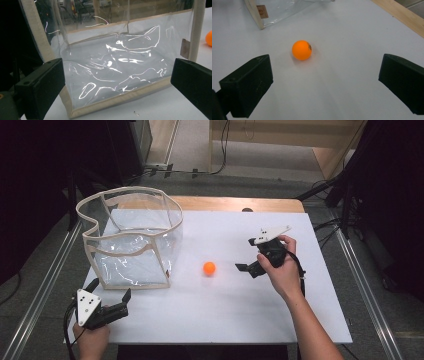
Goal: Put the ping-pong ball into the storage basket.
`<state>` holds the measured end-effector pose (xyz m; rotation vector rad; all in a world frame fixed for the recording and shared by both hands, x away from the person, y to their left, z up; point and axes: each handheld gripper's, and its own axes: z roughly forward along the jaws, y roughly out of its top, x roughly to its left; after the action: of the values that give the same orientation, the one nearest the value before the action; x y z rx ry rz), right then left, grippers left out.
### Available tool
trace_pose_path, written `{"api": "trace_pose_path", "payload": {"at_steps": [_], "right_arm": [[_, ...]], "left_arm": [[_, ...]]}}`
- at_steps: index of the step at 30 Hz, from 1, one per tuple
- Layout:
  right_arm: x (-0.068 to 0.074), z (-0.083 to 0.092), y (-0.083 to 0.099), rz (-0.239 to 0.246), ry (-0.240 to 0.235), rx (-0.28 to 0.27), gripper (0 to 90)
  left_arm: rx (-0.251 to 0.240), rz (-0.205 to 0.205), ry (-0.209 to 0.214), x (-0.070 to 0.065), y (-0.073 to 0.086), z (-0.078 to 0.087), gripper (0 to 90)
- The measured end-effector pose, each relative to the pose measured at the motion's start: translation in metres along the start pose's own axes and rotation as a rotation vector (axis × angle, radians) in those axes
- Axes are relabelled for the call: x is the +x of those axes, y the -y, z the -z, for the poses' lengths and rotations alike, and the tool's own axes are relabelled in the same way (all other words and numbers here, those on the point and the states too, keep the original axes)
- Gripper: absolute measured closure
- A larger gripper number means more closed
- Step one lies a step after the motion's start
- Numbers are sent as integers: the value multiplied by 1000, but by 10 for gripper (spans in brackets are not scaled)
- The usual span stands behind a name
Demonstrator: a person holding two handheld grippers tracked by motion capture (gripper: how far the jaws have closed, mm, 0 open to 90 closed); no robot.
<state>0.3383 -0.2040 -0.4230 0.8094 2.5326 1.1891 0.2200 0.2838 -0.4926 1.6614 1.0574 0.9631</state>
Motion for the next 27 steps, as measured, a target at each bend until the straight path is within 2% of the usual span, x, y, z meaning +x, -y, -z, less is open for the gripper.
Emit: {"api": "trace_pose_path", "payload": {"at_steps": [21, 27], "right_arm": [[1, -13, -14, 25, -20, 40, 0], [2, -19, -16, 30, -24, 70, 0]], "left_arm": [[0, 0, 2, 0, 0, 0, 0], [1, 1, 2, 0, 0, 0, 0]]}}
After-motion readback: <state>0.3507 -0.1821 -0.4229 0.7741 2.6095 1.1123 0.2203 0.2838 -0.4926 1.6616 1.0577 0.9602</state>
